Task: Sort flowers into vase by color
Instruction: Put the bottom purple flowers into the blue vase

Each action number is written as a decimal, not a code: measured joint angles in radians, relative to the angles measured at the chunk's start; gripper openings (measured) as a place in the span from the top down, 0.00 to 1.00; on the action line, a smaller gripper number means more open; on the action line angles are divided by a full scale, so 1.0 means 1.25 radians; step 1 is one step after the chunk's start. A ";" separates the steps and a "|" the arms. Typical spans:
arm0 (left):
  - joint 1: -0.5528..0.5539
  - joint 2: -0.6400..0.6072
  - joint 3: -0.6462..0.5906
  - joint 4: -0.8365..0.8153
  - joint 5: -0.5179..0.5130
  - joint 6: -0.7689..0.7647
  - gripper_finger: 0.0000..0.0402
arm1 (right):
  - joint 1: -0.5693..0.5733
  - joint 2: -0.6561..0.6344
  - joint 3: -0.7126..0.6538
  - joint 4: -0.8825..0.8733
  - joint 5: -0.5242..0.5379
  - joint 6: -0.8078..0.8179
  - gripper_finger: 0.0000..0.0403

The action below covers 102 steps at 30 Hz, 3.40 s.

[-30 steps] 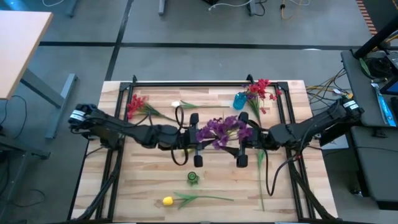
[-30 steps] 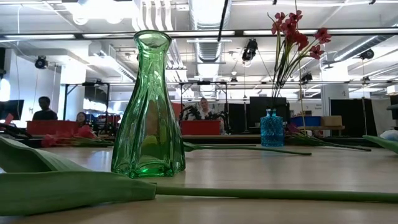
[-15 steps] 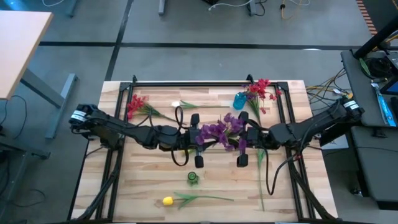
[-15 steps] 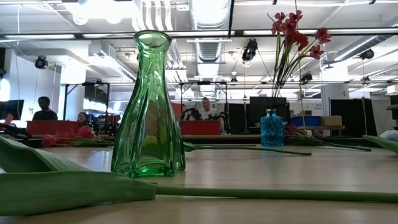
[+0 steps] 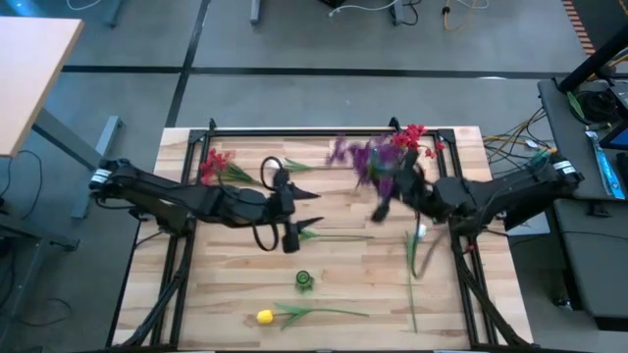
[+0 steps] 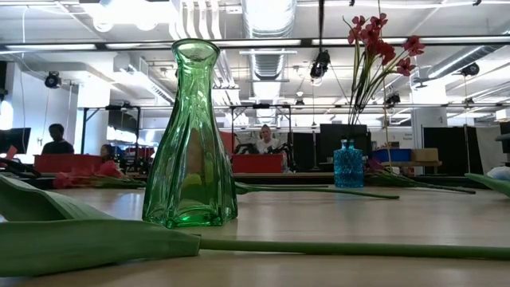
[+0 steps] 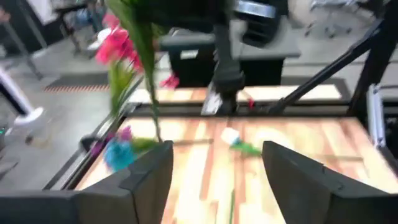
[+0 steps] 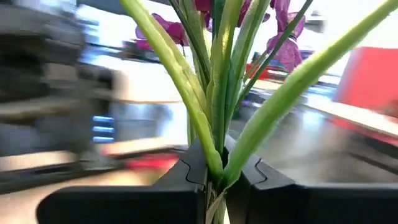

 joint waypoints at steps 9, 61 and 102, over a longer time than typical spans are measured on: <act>-0.004 -0.116 0.000 -0.235 -0.137 -0.103 0.42 | -0.281 0.002 0.000 -0.041 -0.042 0.080 0.96; 0.014 -0.648 -0.503 0.136 0.057 0.135 0.46 | -0.082 0.032 -0.041 -0.360 0.425 0.558 0.96; 0.016 -0.756 -0.522 0.038 -0.054 0.215 0.46 | -0.374 0.138 -0.049 -0.005 0.248 0.190 0.96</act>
